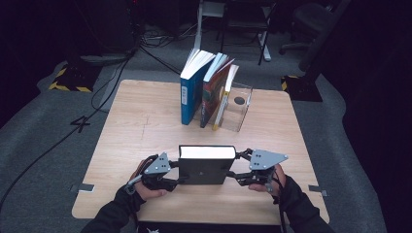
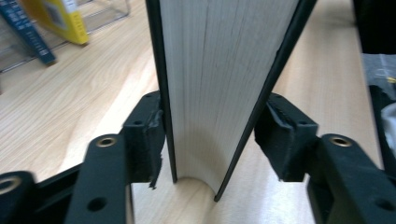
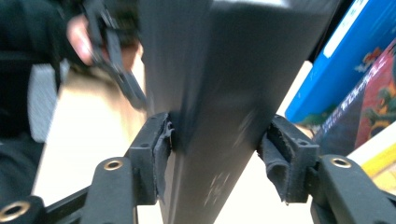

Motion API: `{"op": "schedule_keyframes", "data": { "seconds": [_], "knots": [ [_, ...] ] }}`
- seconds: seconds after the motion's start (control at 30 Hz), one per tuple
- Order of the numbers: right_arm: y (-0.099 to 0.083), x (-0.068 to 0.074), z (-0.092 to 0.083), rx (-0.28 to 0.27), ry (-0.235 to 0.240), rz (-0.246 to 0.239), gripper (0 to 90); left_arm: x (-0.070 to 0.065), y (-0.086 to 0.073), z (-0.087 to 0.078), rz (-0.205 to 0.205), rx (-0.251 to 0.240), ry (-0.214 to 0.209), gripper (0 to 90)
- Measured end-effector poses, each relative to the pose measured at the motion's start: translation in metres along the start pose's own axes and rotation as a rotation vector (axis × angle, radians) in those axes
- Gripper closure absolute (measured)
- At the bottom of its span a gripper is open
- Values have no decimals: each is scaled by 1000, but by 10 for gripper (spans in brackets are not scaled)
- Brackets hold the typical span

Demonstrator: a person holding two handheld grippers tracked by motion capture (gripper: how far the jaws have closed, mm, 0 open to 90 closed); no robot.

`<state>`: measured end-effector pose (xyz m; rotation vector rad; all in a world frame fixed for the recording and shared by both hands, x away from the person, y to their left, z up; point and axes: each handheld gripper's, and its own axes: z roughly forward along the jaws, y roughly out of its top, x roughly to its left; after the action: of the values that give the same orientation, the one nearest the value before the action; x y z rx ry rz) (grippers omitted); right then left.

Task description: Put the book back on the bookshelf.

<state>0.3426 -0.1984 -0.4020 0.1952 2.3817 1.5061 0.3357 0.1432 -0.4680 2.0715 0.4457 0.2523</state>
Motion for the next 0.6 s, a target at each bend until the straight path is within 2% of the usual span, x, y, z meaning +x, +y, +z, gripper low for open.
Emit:
{"op": "schedule_keyframes", "data": {
  "seconds": [0.07, 0.17, 0.2, 0.27, 0.33, 0.37, 0.43, 0.47, 0.6],
  "knots": [
    [5, 0, -3, -6, 1, 7, 462, 0, 1, 1, 4, 0, 27, 427],
    [11, 1, -2, 22, -11, 32, 440, 1, 4, 4, 10, 1, 65, 426],
    [13, 1, -2, 21, -11, 39, 439, 2, 4, 5, 1, -2, 71, 422],
    [16, -1, -2, -7, 15, 59, 458, 8, 5, 9, -18, -7, 79, 420],
    [20, 0, -3, -15, 31, 47, 482, 11, 9, 14, -24, -3, 102, 425],
    [22, 2, -2, -4, 19, 40, 475, 12, 12, 18, -24, -3, 109, 441],
    [24, 3, -2, 13, 5, 42, 469, 12, 14, 21, -23, -10, 92, 444],
    [26, 4, -2, 27, -14, 47, 468, 13, 16, 23, -10, -10, 101, 444],
    [29, 5, -3, 56, -51, 52, 431, 21, 20, 33, -38, -18, 95, 436]
  ]
}}
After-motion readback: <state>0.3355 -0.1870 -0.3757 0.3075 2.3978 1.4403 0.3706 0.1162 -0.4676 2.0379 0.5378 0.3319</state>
